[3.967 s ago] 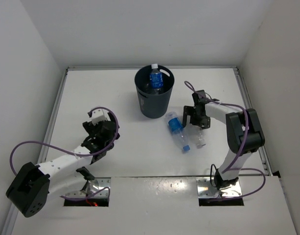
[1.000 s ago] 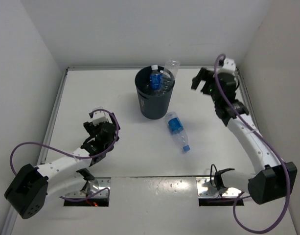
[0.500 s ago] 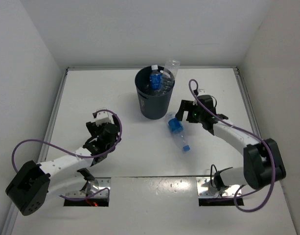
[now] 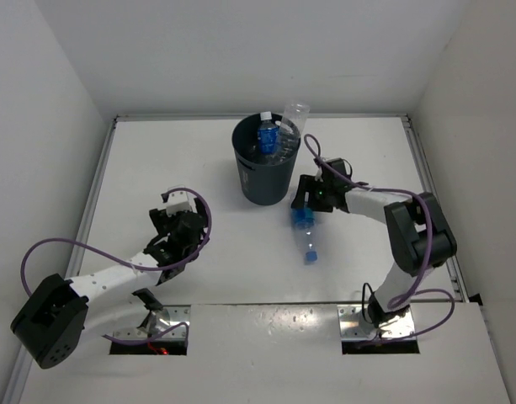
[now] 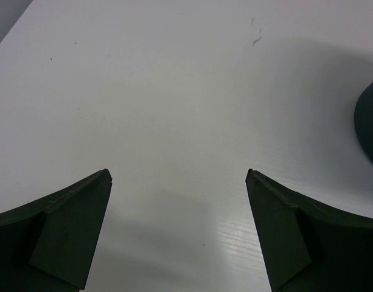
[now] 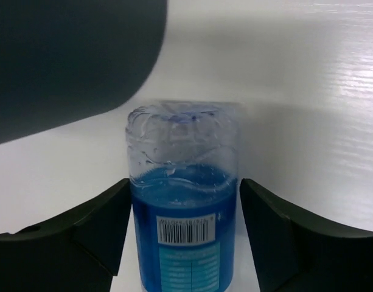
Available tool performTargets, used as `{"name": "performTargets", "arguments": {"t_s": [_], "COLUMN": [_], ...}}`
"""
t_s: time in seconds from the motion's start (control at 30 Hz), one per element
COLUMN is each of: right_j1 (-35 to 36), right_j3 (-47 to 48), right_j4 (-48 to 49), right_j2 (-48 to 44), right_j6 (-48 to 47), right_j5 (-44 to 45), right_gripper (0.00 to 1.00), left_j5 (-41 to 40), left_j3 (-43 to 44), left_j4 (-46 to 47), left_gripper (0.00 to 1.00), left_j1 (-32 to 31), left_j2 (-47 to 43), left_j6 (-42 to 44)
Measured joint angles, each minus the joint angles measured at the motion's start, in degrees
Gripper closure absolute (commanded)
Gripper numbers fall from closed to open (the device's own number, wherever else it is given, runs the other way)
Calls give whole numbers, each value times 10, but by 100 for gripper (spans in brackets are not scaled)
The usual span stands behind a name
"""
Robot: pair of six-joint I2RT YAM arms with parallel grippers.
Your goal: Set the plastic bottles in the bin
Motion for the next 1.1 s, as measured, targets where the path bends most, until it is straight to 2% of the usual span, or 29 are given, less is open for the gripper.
{"name": "performTargets", "arguments": {"t_s": [0.13, 0.17, 0.27, 0.3, 0.37, 0.4, 0.6, 0.7, 0.8, 0.93, 1.1], "right_j1": [-19, -27, -52, -63, -85, -97, -163, -170, -147, -72, 38], "right_j3": [21, 22, 23, 23, 23, 23, 44, 84, 118, 157, 207], "right_j4": [-26, -31, -43, -49, -67, -80, -147, -142, -104, -39, 52], "right_j2": [28, 29, 28, 26, 17, 10, -85, -156, -231, -294, -301], "right_j6": [5, 8, 12, 13, 13, 13, 21, 33, 43, 45, -1], "right_j5": [-23, -30, -41, -44, -43, -43, -20, 15, 82, 196, 306], "right_gripper": [38, 46, 54, 60, 66, 74, 83, 90, 100, 100, 100], "left_j5": [1, 1, 2, 2, 2, 2, 2, 2, 2, 2, 2], "left_j3": [0, 0, 0, 0, 0, 0, 0, 0, 0, 0, 0], "left_j4": [2, 3, 4, 4, 5, 6, 9, 10, 11, 12, 12], "left_gripper": [1, 1, 1, 1, 1, 1, 1, 1, 1, 1, 1], "left_j1": [0, 0, 0, 0, 0, 0, 0, 0, 0, 0, 0], "left_j2": [0, 0, 0, 0, 0, 0, -2, -5, -6, -6, -6], "left_j6": [2, 2, 2, 2, 2, 2, 5, 6, 6, 7, 8]}}
